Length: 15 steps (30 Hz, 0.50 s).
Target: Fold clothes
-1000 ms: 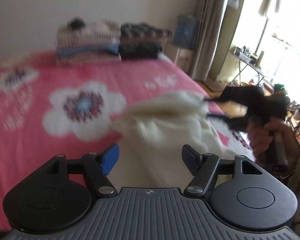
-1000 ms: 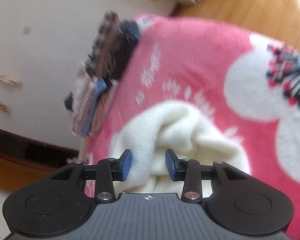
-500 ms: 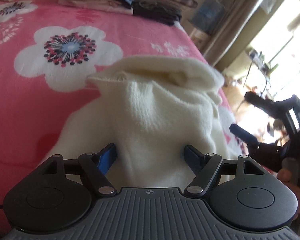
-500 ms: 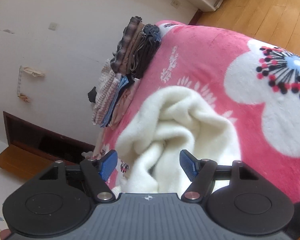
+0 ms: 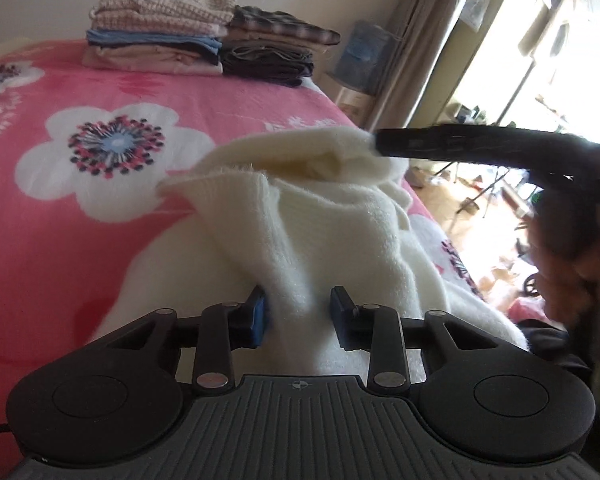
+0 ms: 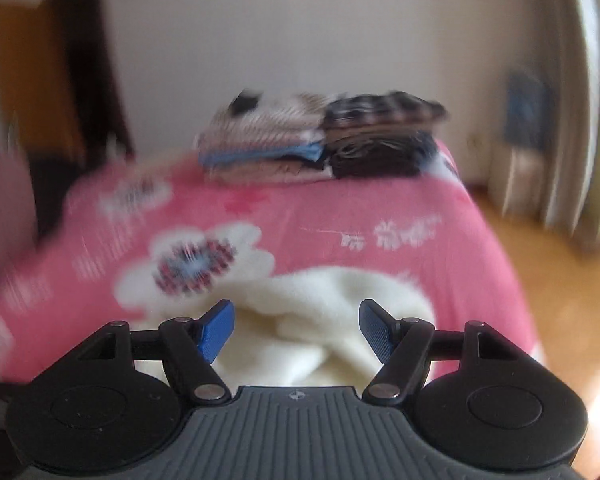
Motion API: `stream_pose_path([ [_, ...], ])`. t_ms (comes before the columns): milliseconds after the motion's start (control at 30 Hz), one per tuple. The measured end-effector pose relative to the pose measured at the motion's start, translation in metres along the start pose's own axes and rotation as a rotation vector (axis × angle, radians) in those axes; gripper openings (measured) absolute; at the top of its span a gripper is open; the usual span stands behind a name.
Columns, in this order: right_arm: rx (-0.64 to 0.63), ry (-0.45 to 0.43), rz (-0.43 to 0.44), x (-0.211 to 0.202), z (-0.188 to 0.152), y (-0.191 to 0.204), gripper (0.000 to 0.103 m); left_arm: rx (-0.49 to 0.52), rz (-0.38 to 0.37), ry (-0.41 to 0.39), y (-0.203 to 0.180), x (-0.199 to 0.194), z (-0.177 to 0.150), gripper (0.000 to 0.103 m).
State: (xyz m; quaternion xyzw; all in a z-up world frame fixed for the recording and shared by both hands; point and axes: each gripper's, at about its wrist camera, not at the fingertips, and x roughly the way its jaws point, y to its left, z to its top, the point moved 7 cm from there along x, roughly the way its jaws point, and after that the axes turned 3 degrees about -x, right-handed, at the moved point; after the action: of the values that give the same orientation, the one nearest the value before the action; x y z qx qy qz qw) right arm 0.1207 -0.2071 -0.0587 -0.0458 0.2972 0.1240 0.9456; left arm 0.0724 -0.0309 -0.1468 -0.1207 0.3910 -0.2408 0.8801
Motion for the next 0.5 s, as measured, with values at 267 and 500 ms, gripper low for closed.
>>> stream_pose_path([
  [267, -0.380, 0.182, -0.114, 0.086, -0.012, 0.016, 0.051, -0.002, -0.025, -0.013, -0.003, 0.007, -0.004, 0.053],
  [500, -0.198, 0.010, -0.232, 0.030, 0.019, 0.003, 0.027, 0.207, 0.149, -0.098, -0.018, -0.010, 0.000, 0.010],
])
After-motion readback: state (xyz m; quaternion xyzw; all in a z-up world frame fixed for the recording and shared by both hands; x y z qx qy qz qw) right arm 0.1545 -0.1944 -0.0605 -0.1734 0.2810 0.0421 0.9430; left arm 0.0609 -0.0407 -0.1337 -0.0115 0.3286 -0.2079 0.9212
